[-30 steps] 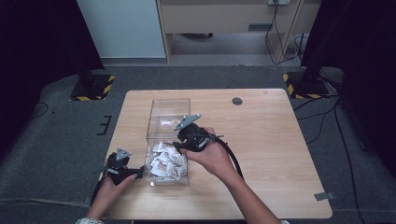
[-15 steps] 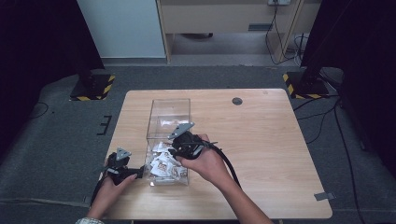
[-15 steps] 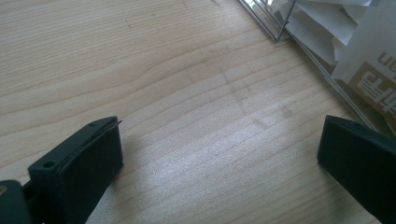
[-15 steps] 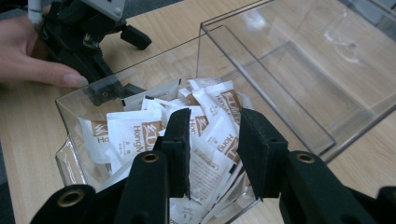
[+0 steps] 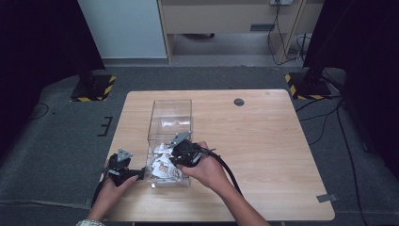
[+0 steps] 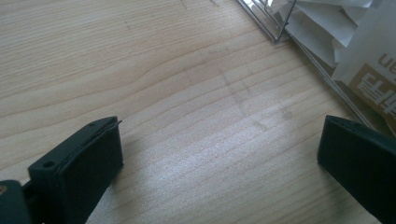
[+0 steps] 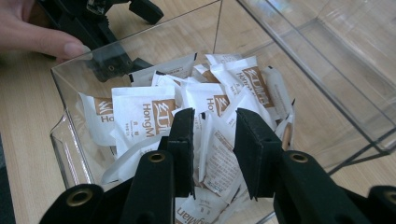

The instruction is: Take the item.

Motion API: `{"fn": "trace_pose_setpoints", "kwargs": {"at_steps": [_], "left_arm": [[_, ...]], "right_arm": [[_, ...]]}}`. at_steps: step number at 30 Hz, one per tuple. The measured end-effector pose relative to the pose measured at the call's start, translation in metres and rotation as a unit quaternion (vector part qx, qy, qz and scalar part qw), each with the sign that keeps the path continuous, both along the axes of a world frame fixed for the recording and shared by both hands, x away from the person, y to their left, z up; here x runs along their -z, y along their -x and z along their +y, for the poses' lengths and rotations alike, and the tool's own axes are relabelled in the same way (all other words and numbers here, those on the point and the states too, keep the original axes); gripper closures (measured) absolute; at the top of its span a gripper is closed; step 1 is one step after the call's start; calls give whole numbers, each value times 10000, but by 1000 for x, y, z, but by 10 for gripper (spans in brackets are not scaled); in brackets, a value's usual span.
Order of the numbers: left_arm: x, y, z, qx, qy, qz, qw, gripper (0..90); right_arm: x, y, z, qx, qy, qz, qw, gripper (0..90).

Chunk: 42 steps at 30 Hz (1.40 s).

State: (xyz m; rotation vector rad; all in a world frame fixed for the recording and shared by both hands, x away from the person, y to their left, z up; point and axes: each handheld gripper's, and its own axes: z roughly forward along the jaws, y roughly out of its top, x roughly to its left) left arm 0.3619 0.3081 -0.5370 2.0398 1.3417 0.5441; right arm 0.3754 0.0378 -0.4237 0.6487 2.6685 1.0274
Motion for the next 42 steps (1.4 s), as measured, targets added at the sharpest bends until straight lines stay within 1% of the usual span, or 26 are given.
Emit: {"fn": "trace_pose_setpoints", "kwargs": {"at_steps": [6,12,20,22,23,29,37,39,42], "left_arm": [[0,0,0,4,-6,3,10000,0],[0,0,0,4,-5,3,10000,0],[0,0,0,4,-5,3,10000,0],[0,0,0,5,-6,3,10000,0],[0,0,0,6,-9,2,10000,0],[0,0,0,5,-6,3,10000,0],[0,0,0,4,-6,3,10000,0],[0,0,0,5,-7,3,10000,0],[0,0,0,5,-6,2,10000,0]], "right_arm": [[6,0,4,-43,56,58,10000,700],[10,-3,5,-1,102,94,9999,721],[15,-4,7,31,219,161,9996,721],[16,-4,8,49,204,185,9996,722],[16,-3,9,51,260,135,9996,722],[20,-5,11,71,340,155,9993,735],[23,-6,12,95,352,237,9991,810],[22,-6,12,75,345,213,9992,855],[18,-5,9,69,250,145,9996,883]]}}
